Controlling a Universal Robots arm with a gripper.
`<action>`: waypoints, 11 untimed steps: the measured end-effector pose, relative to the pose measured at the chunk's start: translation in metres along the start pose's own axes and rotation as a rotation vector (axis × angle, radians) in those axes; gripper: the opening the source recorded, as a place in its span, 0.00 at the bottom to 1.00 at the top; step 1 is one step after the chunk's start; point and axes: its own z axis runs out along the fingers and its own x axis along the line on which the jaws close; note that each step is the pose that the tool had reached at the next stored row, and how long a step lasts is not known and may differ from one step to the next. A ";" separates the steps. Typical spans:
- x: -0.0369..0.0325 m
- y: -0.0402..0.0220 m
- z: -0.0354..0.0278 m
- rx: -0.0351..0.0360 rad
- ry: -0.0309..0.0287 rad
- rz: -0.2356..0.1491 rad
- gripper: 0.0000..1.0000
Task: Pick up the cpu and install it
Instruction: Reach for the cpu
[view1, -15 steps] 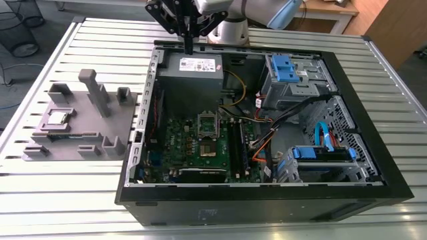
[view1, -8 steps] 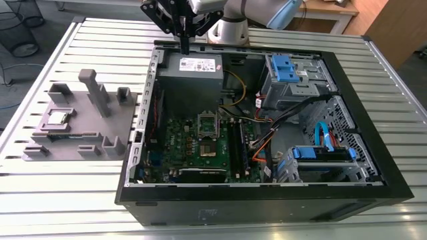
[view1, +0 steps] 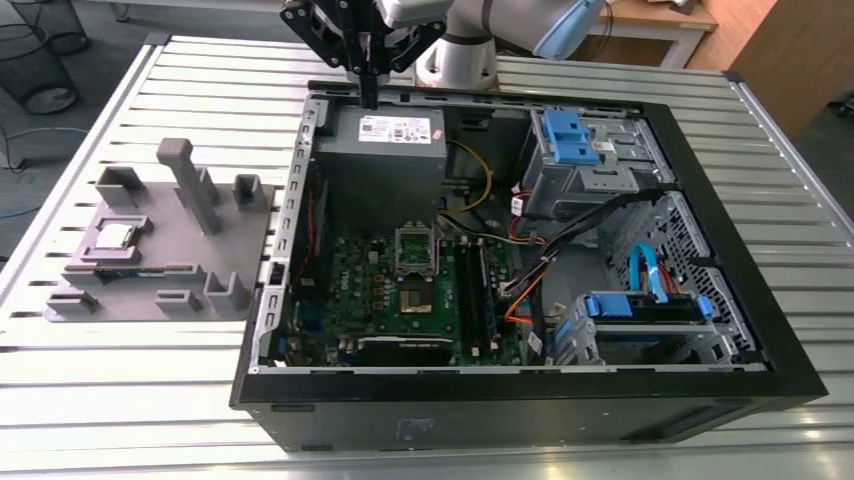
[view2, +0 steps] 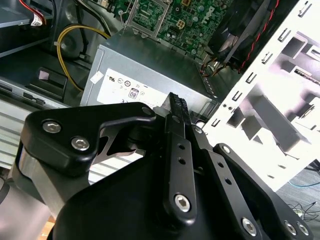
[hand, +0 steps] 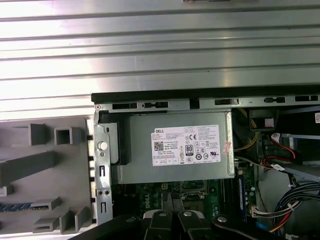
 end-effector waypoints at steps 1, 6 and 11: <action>0.0003 0.0000 0.0000 0.0000 0.0000 0.000 0.11; 0.0044 -0.0004 -0.0001 0.0001 0.0000 0.000 0.11; 0.0113 -0.0009 -0.0002 -0.0001 -0.0003 0.000 0.11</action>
